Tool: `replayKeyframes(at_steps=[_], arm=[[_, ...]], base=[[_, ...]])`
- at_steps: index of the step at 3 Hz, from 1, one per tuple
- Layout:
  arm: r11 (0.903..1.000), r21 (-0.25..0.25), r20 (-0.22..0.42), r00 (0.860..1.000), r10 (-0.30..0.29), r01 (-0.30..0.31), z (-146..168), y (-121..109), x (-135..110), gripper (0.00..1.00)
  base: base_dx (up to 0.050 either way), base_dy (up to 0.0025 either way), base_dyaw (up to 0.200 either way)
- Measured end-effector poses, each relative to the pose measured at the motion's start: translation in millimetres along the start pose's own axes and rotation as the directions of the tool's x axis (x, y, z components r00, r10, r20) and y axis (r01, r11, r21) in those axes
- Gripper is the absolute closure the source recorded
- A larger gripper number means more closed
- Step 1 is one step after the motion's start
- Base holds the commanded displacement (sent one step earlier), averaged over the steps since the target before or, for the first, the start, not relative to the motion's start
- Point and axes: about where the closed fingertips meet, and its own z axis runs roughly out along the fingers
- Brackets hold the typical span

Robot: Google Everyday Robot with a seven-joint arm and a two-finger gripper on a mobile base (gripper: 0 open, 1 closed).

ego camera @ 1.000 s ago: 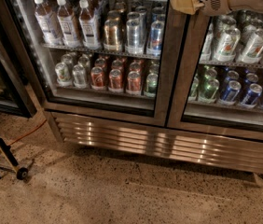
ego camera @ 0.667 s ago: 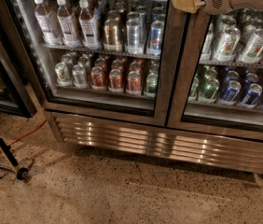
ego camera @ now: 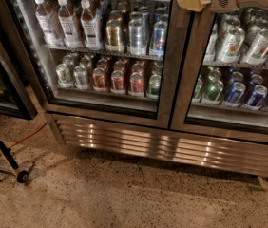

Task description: Open left fridge door

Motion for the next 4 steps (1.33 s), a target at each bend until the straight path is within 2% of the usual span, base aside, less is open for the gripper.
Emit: replayKeyframes(at_steps=[3,4], arm=[[1.0,-0.002,-0.003,1.0,0.003,-0.003,-1.6,-1.3,0.3,1.0],[1.0,-0.002,-0.004,1.0,0.003,-0.003,-1.6,-1.3,0.3,0.9]], base=[[0.0,0.0,0.0],[0.0,0.0,0.0]])
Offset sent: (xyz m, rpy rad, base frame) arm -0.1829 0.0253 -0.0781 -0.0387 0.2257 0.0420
